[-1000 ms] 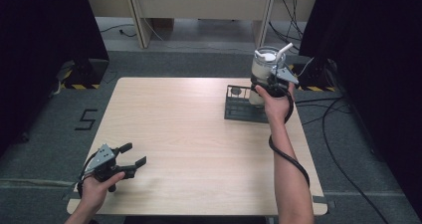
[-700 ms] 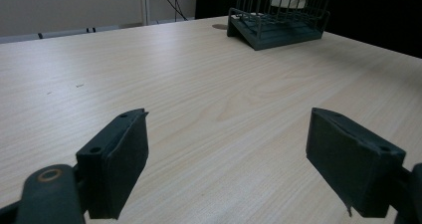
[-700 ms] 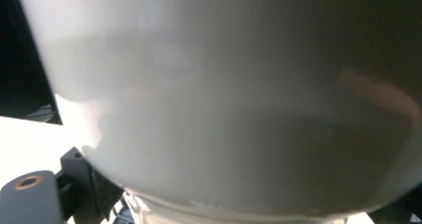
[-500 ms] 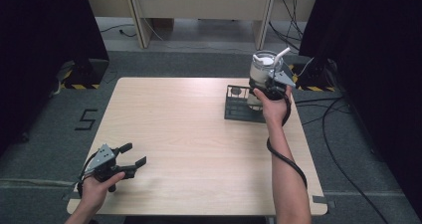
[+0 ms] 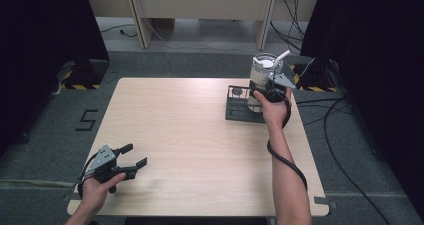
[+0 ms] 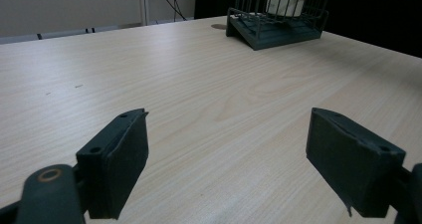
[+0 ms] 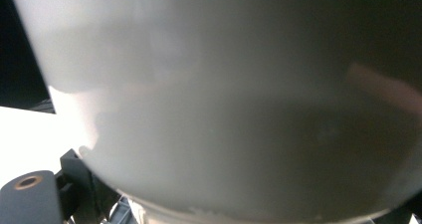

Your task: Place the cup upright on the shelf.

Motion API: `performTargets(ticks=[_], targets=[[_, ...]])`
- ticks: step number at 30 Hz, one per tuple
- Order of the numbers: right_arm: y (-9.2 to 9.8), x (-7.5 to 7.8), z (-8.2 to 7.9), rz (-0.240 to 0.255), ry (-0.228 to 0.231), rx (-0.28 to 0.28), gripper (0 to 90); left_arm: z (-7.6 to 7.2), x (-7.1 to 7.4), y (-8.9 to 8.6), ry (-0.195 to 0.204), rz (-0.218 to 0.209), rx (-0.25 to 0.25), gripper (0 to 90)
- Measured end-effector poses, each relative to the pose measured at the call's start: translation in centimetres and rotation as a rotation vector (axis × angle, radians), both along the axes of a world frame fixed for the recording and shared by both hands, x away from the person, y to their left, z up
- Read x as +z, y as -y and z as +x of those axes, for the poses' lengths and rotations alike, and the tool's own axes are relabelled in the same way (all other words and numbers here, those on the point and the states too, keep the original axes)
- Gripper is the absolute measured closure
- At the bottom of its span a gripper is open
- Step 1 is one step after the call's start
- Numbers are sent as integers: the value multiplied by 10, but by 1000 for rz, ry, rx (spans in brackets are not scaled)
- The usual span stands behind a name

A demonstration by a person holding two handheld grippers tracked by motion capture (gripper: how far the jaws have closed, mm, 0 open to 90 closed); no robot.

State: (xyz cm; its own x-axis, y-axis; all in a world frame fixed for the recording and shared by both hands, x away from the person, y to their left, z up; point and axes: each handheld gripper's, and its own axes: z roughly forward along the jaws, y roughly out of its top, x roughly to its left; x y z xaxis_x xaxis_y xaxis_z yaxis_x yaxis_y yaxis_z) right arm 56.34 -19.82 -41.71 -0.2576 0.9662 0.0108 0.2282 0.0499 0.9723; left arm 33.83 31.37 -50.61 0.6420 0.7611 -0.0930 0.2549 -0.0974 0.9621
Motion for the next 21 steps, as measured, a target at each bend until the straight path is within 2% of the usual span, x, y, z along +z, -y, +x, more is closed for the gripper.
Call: performTargets(ticks=[10,21], targets=[[1,-4,0,-4,-3,-2,106,0,0,0,0,1,-1,163],[2,-7,-3,-6,15,3,103,-1,1,0,4,-1,-5,163]])
